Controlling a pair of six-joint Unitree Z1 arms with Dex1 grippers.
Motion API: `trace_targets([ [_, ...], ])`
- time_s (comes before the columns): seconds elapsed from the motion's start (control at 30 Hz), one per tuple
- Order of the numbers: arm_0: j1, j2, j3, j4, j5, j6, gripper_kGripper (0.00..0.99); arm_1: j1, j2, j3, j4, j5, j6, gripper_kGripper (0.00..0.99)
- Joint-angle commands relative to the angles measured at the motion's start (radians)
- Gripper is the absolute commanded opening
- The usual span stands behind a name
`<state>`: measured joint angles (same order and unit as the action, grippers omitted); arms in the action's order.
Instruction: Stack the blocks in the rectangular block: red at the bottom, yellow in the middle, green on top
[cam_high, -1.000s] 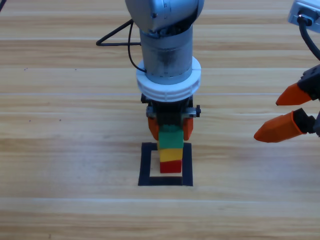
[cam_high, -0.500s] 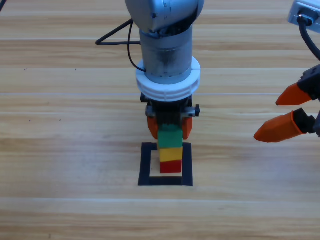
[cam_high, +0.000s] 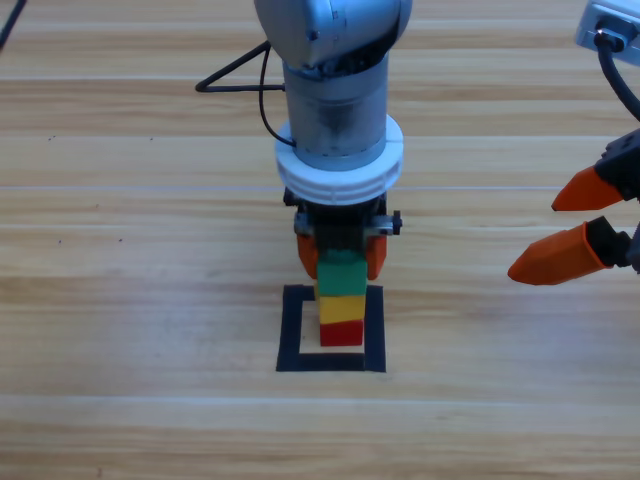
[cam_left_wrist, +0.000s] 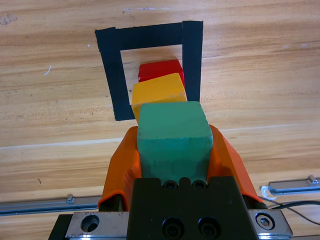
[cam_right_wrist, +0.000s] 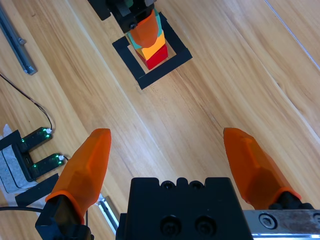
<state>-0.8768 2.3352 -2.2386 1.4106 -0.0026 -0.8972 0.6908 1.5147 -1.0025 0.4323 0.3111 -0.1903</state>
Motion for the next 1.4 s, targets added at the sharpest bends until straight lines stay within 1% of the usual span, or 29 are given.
trace_targets([
  [0.03, -0.01, 0.056, -0.006, 0.007, 0.012, 0.012, 0.124, -0.024, -0.004, 0.035, 0.009, 0.01, -0.012, 0.99],
  [0.37, -0.007, 0.055, -0.006, 0.007, 0.013, 0.015, 0.127, -0.024, -0.002, 0.036, 0.009, 0.011, -0.012, 0.99],
  [0.43, -0.007, 0.056, -0.006, 0.007, 0.013, 0.017, 0.141, -0.024, -0.001, 0.036, 0.009, 0.011, -0.012, 0.99],
  [0.47, -0.007, 0.059, -0.007, 0.007, 0.013, 0.02, 0.176, -0.024, -0.001, 0.036, 0.009, 0.013, -0.012, 0.99],
  [0.5, -0.007, 0.064, -0.01, 0.005, 0.013, 0.021, 0.258, -0.024, -0.002, 0.036, 0.009, 0.013, -0.012, 0.99],
  [0.53, -0.007, 0.065, -0.013, 0.007, 0.013, 0.021, 0.492, -0.024, -0.002, 0.038, 0.009, 0.013, -0.014, 0.99],
  [0.57, -0.007, 0.065, -0.013, 0.005, 0.013, 0.021, 0.827, -0.024, -0.004, 0.039, 0.009, 0.014, -0.015, 0.99],
  [0.6, -0.007, 0.064, -0.012, 0.007, 0.013, 0.021, 0.971, -0.024, -0.004, 0.041, 0.011, 0.014, -0.018, 0.99],
  [0.63, -0.007, 0.064, -0.01, 0.005, 0.013, 0.02, 0.989, -0.024, -0.005, 0.042, 0.009, 0.014, -0.02, 0.99],
  [0.93, -0.007, 0.058, -0.024, 0.005, 0.013, 0.018, 0.99, -0.024, 0.002, 0.036, 0.009, 0.014, -0.024, 0.99],
  [1.07, -0.007, 0.009, -0.056, 0.007, 0.032, 0.02, 0.99, -0.024, 0.029, 0.03, 0.009, 0.014, -0.028, 0.99],
  [1.13, -0.007, -0.069, -0.065, 0.005, 0.055, 0.023, 0.99, -0.024, 0.035, 0.027, 0.009, 0.017, -0.029, 0.99],
  [1.2, -0.007, -0.171, -0.056, 0.007, 0.095, 0.024, 0.99, -0.024, 0.035, 0.027, 0.009, 0.026, -0.029, 0.99],
  [1.3, -0.01, -0.287, -0.056, 0.002, 0.179, 0.027, 0.99, -0.024, 0.038, 0.025, 0.009, 0.033, -0.032, 0.99],
  [1.4, -0.048, -0.356, -0.007, -0.005, 0.262, 0.061, 0.99, -0.024, 0.042, 0.025, 0.009, 0.033, -0.035, 0.99],
])
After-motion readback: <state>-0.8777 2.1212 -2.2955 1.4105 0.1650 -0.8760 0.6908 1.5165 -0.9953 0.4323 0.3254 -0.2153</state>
